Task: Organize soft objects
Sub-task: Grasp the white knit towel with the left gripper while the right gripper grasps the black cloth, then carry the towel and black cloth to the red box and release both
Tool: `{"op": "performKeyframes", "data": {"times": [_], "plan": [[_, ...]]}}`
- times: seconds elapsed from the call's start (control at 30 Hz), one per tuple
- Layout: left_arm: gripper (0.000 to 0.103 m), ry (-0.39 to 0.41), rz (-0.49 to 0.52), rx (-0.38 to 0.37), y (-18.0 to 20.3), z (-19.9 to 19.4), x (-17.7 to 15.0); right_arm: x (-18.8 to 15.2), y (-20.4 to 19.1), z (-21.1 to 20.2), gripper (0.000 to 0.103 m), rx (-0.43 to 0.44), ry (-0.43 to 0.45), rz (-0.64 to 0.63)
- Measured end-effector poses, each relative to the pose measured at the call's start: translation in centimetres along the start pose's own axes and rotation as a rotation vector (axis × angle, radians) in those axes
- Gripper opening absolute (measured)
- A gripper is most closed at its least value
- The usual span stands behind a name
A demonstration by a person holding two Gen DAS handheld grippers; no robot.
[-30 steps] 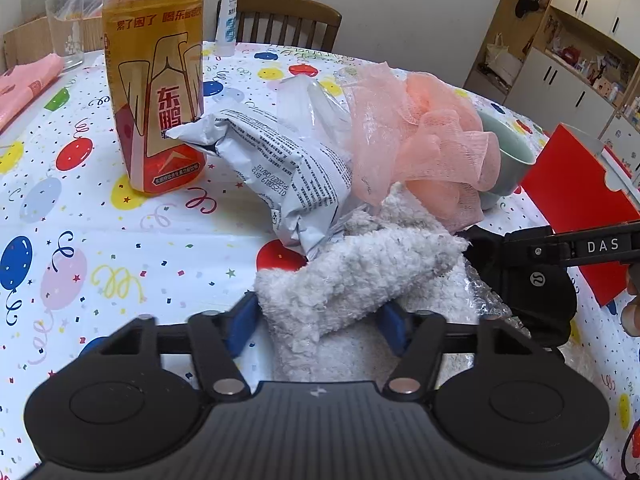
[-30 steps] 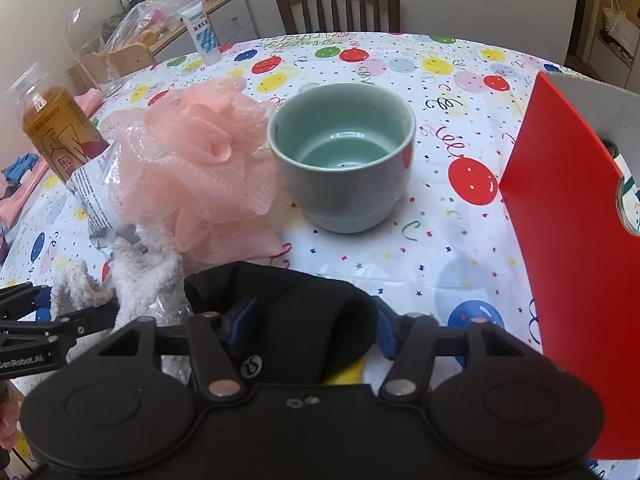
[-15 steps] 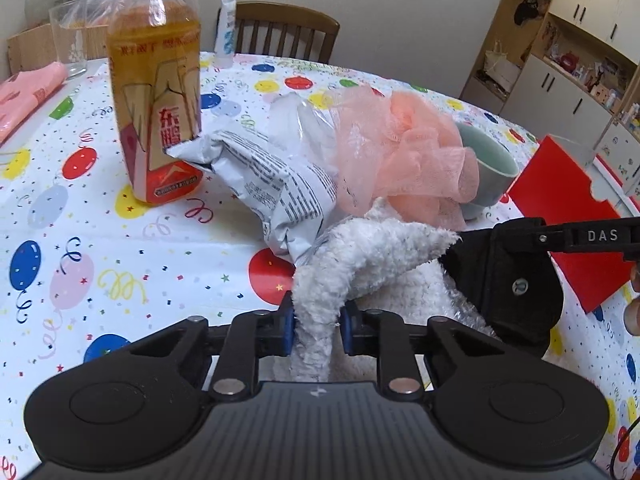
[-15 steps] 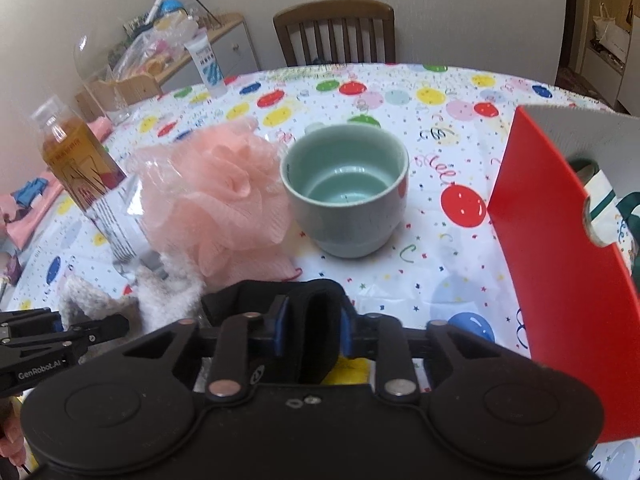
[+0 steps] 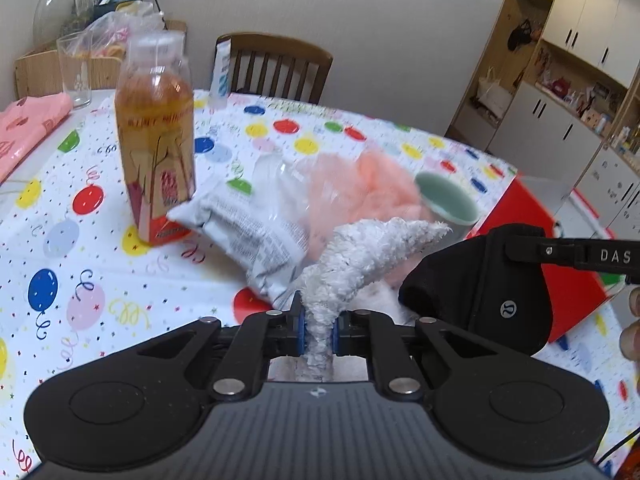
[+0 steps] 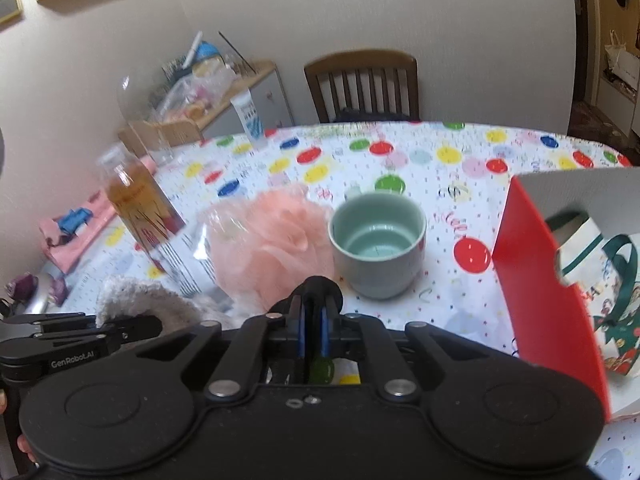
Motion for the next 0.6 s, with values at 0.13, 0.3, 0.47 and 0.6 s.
{"op": "performKeyframes", "data": {"times": [0.13, 0.3, 0.47, 0.6], "plan": [[0.01, 0.03, 0.008, -0.017, 1.3, -1.1, 1.7, 1.5, 0.1, -1.8, 0.005, 0.013, 0.028, 0.002], [0.01, 0.058, 0.002, -0.041, 3.0, -2.4, 3.7, 3.3, 0.8, -4.6, 0.005, 0.02, 0.071, -0.006], [0.01, 0.083, 0.002, -0.059, 4.6, -3.3, 5.7, 5.0, 2.5, -7.3, 0.005, 0.024, 0.101, -0.012], [0.01, 0.114, 0.023, -0.061, 6.1, -3.9, 7.6, 6.3, 4.5, -9.3, 0.005, 0.018, 0.132, -0.004]]}}
Point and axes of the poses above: each gripper's, at about its wrist camera, not at the fingertips, and z roughly the way its jaws point, y to its right, x to its top, the point moved 5 cm from there along z, roughly the way its jaws point, and after that the axes turned 14 degrees about y, right-handed, at the moved point
